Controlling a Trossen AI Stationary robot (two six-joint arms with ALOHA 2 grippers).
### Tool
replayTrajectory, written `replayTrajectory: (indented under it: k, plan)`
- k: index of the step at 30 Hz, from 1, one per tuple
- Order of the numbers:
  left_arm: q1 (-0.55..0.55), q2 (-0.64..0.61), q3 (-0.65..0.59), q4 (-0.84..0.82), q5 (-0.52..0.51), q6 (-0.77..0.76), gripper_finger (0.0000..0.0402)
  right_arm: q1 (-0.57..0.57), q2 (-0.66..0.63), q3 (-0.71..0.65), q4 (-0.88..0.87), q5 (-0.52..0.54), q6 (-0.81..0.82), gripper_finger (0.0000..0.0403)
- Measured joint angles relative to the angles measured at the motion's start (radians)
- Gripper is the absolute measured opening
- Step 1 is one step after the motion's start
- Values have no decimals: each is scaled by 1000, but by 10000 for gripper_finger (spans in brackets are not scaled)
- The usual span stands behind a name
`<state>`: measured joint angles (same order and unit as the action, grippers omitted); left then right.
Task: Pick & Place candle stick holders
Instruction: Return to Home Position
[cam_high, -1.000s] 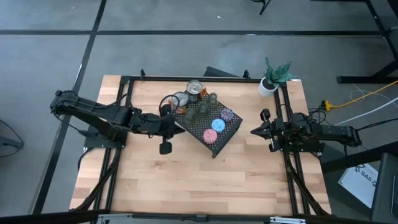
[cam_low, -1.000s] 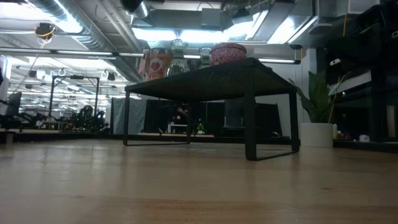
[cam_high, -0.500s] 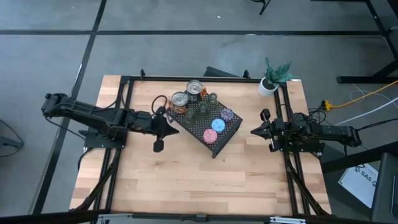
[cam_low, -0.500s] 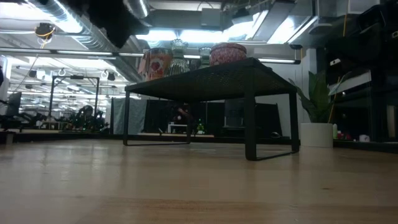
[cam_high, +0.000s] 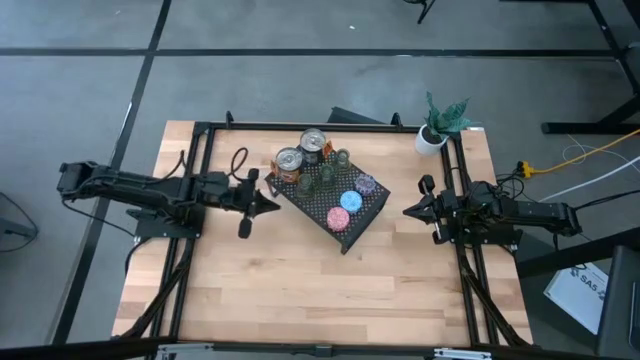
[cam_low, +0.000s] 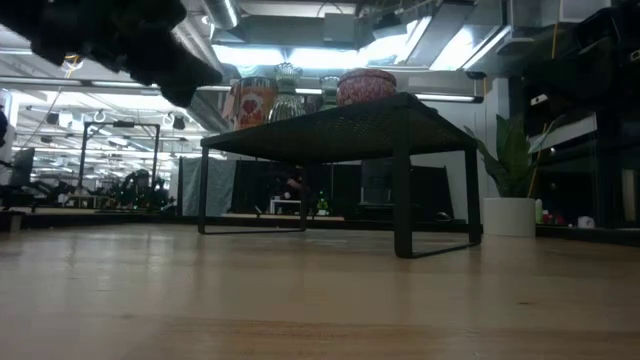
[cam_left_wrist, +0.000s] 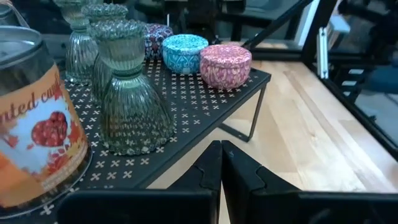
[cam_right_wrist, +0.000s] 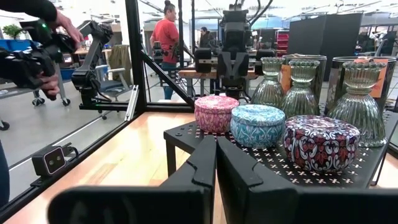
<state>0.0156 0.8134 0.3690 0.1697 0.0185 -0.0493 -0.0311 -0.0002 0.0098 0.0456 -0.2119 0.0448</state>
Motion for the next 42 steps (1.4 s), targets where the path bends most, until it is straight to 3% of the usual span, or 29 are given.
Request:
replayTrajectory:
  k: [7,17,30,42]
  plan:
    - [14,-38,-147,227,28,-18,2,0,0,0,0,0,0,16]
    - [14,-83,-309,411,71,-86,2,0,0,0,0,0,0,16]
    - [14,-197,-360,420,72,-71,2,0,0,0,0,0,0,16]
    - [14,-332,-360,241,82,-68,1,0,0,0,0,0,0,16]
